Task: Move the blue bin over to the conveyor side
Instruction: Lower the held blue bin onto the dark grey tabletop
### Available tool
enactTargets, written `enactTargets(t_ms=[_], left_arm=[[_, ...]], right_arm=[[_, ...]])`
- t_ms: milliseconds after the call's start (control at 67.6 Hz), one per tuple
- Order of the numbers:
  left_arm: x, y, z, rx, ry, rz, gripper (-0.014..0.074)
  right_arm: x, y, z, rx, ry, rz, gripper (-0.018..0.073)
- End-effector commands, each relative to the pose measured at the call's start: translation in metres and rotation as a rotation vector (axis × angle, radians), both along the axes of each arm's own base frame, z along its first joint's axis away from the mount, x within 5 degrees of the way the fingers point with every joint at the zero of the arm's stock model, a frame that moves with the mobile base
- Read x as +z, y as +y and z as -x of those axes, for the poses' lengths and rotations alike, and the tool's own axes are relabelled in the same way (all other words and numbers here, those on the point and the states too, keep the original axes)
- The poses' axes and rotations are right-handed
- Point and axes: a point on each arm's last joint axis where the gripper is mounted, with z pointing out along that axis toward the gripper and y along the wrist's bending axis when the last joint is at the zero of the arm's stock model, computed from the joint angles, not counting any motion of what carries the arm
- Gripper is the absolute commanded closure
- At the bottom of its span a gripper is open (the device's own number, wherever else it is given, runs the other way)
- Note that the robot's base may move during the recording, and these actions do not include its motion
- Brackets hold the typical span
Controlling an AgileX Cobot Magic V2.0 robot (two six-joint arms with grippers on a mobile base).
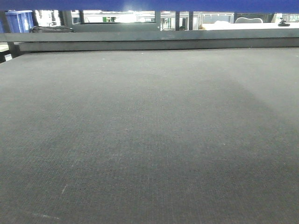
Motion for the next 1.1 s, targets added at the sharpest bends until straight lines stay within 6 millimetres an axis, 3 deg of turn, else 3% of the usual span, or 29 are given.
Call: enactTargets(t_ms=[0, 562, 858, 977, 1080], left_arm=[[0.014, 0.007, 0.005, 0.05, -0.141, -0.061, 0.0605], [0.013, 0.006, 0.001, 0.043, -0.13, -0.064, 0.0605], [0.02, 0.005, -0.001, 0.037, -0.206, -0.049, 0.0605], [0.014, 0.002, -0.024, 0.022, -0.142, -0.036, 0.0605], [0.004, -0.002, -0.054, 0.006, -0.065, -0.019, 0.0605]], right_arm=[[0.017, -0.008, 0.004, -0.043, -0.17, 0.027, 0.064], [0.017, -0.008, 0.004, -0.043, -0.17, 0.027, 0.064], [0.018, -0.007, 0.005, -0.038, -0.174, 0.019, 0.064], [0.016, -0.003, -0.009, -0.037, -0.144, 0.029, 0.064], [0.009, 0.004, -0.032, -0.035, -0.088, 0.048, 0.064]])
